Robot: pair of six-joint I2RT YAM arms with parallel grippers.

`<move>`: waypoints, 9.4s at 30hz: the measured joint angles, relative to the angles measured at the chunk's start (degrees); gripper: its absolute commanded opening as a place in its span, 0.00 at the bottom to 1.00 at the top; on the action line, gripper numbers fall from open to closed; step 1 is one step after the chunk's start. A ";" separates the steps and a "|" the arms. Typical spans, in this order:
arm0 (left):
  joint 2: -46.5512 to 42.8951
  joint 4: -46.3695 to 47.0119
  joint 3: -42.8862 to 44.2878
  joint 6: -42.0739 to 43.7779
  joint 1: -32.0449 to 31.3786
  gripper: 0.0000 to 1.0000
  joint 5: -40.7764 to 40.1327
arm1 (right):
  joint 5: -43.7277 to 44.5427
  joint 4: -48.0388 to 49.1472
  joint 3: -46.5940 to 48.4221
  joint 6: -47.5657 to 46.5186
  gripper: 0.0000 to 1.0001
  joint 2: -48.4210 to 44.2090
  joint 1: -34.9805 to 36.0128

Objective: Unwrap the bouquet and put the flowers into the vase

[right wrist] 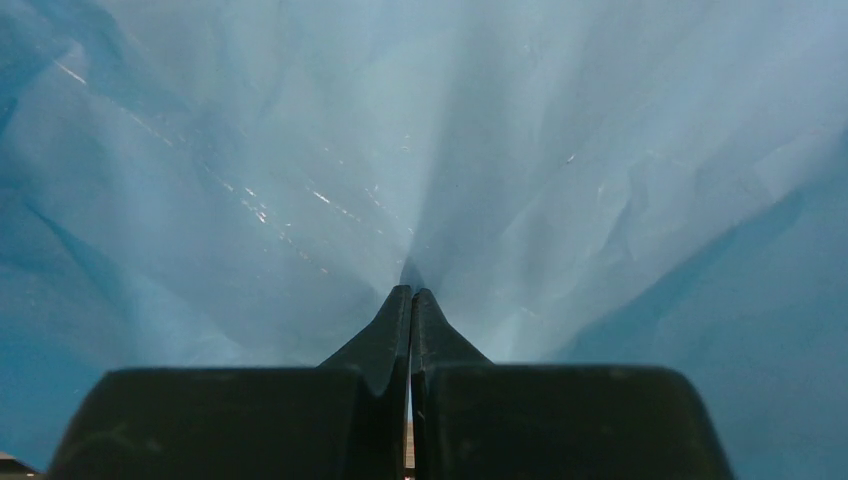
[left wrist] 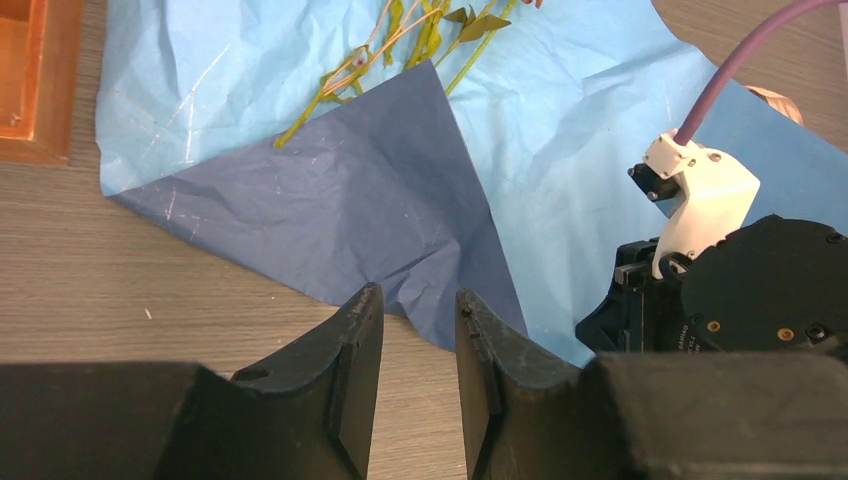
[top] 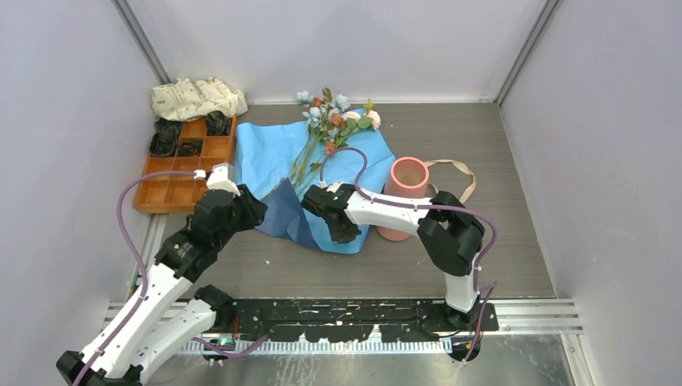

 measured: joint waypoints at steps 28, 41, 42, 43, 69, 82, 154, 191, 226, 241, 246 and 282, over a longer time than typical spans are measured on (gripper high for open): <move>-7.39 -17.42 17.75 3.23 0.00 0.41 -15.80 | -9.68 2.49 29.73 -6.19 0.01 22.67 -5.64; -7.74 -18.40 20.65 4.26 0.00 0.45 -16.28 | -31.85 16.48 16.70 -9.57 0.01 13.40 2.99; -7.98 -18.43 20.65 4.24 0.00 0.45 -16.28 | -32.74 16.94 16.04 -9.70 0.01 12.98 3.82; -8.24 -18.56 20.65 4.26 0.00 0.45 -16.28 | -33.35 17.27 15.61 -9.73 0.01 12.81 4.42; -2.03 -20.15 22.12 4.04 0.00 0.67 -13.46 | -24.00 12.72 11.17 -10.75 0.31 8.41 6.34; 22.47 -10.64 29.83 4.00 2.40 0.70 -0.70 | 10.08 6.54 13.44 -14.19 0.65 -27.12 6.34; 51.80 0.87 27.56 4.52 1.66 0.09 12.76 | 7.98 14.21 -6.64 -11.54 0.62 -29.77 -3.52; 27.63 -1.40 14.75 4.52 1.73 0.57 5.27 | -5.46 9.16 28.68 2.36 0.36 18.43 -20.24; 24.39 -2.82 12.79 5.22 1.73 0.54 5.81 | -5.95 8.70 35.32 5.29 0.43 26.32 -23.12; 23.19 -3.13 10.75 4.20 1.73 0.53 6.19 | -7.72 10.67 29.66 6.97 0.43 22.08 -22.21; 23.15 -3.15 10.75 4.17 1.73 0.53 6.34 | -7.74 12.04 29.66 7.08 0.44 20.63 -22.10; 20.55 -4.24 9.70 4.17 1.73 0.53 5.42 | -5.73 9.86 34.67 8.13 0.01 26.29 -22.10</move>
